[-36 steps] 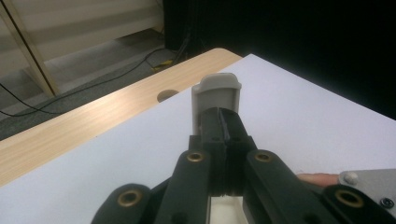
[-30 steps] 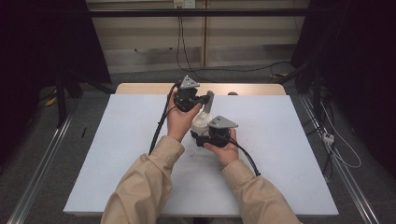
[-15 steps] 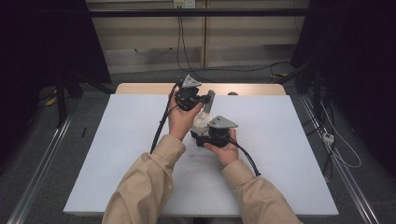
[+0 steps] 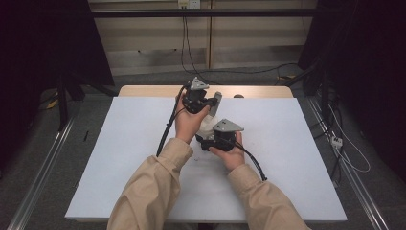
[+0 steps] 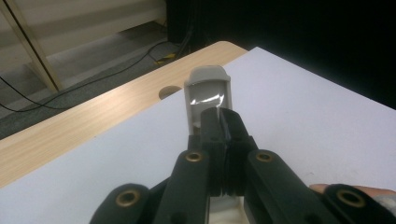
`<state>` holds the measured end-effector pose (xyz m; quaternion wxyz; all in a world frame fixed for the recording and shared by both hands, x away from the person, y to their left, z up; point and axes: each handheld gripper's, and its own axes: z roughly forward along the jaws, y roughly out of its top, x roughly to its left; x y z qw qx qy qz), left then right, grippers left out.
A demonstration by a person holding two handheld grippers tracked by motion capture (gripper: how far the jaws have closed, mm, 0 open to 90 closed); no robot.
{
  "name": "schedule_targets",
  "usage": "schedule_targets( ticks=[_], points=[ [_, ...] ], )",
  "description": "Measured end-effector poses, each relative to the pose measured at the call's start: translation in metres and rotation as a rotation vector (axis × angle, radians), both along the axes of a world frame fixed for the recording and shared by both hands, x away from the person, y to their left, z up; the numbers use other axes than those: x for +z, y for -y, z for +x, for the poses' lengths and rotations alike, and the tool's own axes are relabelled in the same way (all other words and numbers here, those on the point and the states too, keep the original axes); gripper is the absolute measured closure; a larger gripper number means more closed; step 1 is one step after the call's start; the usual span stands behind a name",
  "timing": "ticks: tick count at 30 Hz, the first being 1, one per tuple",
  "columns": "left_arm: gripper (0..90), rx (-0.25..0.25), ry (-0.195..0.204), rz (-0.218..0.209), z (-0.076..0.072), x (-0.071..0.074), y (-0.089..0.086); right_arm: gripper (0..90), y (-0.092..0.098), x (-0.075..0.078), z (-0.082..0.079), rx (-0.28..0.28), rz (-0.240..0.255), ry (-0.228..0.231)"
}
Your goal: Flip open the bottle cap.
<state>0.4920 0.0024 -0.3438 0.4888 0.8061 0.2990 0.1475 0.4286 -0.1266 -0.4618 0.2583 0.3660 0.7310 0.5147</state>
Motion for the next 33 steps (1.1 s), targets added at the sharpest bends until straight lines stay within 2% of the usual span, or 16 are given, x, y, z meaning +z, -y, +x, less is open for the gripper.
schedule_targets(
  ticks=[33],
  points=[
    [88.7,-0.009,-0.017,0.011,0.009,-0.011,0.008,18.8,0.001,0.0,0.0,0.0,0.004,-0.005]
  ],
)
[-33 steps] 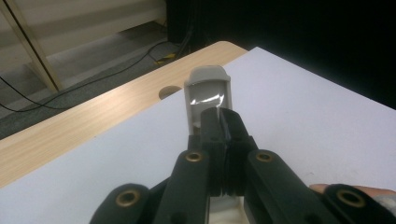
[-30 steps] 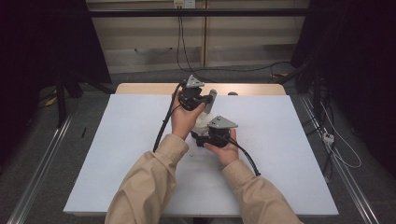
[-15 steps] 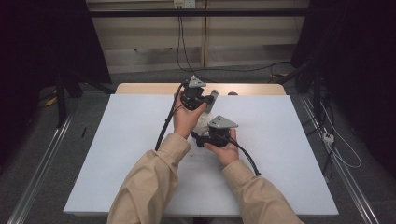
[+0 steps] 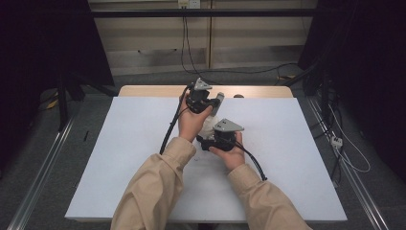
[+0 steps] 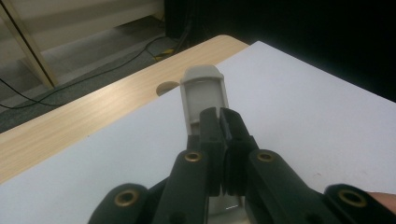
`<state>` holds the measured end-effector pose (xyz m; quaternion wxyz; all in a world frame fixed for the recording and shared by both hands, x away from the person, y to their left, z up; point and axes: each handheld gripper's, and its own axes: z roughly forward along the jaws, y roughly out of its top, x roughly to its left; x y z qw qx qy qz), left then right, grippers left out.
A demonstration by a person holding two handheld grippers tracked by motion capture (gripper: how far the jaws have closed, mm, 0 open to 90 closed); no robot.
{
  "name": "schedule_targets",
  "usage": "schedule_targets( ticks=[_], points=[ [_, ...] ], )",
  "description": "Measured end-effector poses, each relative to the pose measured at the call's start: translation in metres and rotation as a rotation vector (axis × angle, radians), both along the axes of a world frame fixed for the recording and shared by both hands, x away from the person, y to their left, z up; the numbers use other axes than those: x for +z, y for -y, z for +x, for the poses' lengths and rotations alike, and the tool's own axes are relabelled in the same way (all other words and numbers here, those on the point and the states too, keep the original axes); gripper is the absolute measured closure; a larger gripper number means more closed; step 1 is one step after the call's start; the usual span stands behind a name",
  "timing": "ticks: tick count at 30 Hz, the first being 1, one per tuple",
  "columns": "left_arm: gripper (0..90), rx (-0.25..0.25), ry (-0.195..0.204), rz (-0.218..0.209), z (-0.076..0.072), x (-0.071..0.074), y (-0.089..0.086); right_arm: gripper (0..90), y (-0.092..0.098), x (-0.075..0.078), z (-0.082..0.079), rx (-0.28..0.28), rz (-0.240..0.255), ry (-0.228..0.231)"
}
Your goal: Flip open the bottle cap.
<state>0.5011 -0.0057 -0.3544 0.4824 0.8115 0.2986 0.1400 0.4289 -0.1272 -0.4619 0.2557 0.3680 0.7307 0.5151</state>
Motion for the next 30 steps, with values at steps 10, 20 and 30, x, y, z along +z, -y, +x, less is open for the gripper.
schedule_targets(
  ticks=[10,20,30],
  points=[
    [88.6,-0.003,0.004,-0.002,0.0006,-0.0027,0.0035,18.8,-0.0005,0.0,-0.0002,0.001,-0.008,0.006],
    [88.7,-0.006,-0.005,-0.008,0.002,-0.0049,0.0038,18.8,-0.0004,0.0,-0.0003,0.002,-0.011,0.008],
    [88.9,-0.005,-0.016,-0.005,0.0032,-0.0092,0.0055,18.8,-0.0005,0.0,-0.0004,0.002,-0.012,0.008]
  ],
)
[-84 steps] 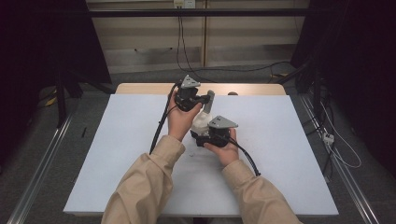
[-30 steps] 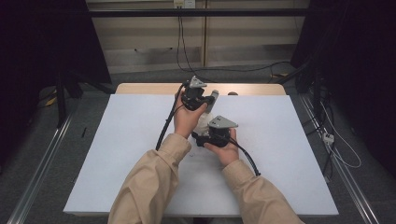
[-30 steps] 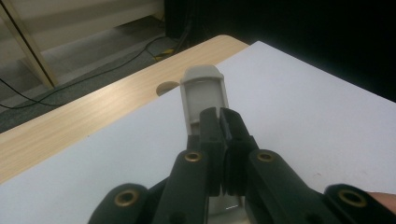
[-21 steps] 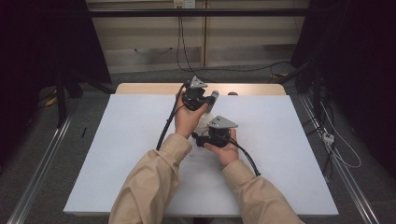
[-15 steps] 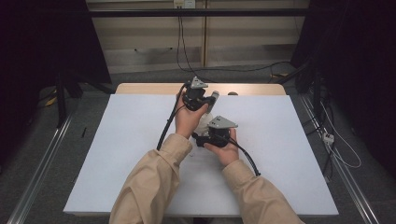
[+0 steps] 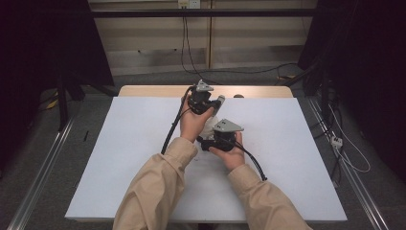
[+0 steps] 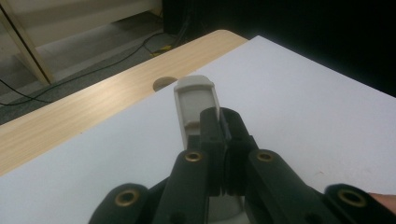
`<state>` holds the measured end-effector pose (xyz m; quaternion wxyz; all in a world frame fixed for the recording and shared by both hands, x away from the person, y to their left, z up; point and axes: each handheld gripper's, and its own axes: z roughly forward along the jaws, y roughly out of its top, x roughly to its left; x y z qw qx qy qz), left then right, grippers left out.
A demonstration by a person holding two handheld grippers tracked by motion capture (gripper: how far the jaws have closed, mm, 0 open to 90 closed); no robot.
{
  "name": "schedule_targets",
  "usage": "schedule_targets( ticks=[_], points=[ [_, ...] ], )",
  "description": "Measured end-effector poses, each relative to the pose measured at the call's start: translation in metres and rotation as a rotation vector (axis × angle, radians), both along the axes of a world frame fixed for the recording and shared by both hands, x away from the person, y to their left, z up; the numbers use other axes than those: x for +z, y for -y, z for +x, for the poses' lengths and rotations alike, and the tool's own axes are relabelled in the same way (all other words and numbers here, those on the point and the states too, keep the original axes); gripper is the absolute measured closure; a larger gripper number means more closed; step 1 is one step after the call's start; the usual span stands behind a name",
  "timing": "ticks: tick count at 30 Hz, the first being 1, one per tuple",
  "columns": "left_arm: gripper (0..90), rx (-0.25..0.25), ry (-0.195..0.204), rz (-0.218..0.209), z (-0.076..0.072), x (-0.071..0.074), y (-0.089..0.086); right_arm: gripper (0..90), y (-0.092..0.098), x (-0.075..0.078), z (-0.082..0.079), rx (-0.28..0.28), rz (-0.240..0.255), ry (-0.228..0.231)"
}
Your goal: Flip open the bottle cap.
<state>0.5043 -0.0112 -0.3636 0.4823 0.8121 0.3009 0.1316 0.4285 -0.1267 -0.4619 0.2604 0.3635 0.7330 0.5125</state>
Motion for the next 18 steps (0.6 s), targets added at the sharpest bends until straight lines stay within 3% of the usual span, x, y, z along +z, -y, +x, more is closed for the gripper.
schedule_targets(
  ticks=[18],
  points=[
    [88.2,0.004,0.002,0.012,-0.0007,-0.0008,0.0002,18.5,-0.0006,0.0001,-0.0003,-0.006,-0.004,0.001]
  ],
)
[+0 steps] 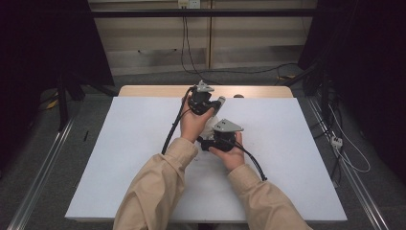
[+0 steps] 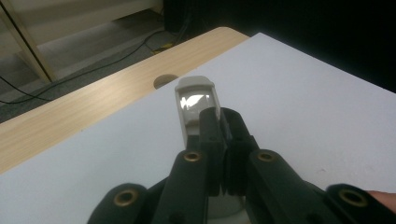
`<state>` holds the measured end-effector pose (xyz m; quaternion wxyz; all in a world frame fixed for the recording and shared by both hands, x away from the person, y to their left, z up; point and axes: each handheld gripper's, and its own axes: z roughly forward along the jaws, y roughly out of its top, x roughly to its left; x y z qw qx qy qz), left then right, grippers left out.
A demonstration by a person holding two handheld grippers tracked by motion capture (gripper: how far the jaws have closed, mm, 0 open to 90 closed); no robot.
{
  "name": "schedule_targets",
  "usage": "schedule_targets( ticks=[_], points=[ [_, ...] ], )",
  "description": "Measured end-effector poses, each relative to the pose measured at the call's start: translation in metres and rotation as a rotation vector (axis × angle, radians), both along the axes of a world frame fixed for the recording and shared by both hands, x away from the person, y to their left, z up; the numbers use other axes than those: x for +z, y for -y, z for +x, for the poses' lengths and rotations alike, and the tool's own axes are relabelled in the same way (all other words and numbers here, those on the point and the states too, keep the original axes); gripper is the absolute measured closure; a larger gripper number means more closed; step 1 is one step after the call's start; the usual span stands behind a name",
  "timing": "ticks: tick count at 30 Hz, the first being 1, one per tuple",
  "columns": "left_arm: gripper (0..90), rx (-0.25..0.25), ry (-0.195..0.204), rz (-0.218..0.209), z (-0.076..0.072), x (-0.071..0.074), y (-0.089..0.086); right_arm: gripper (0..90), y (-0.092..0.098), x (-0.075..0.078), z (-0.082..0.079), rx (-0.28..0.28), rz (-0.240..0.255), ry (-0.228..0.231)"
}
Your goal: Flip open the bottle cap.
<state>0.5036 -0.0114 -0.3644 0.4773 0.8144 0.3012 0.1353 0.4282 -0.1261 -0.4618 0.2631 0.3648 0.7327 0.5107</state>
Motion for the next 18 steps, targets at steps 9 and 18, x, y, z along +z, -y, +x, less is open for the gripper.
schedule_targets(
  ticks=[9,18],
  points=[
    [81.9,-0.01,-0.012,-0.011,-0.002,0.003,-0.002,17.5,0.0,0.0,0.0,-0.004,0.004,0.0],
    [67.1,0.017,-0.009,-0.031,-0.006,0.012,-0.012,7.0,0.004,0.0,-0.001,-0.007,0.037,-0.053]
  ],
)
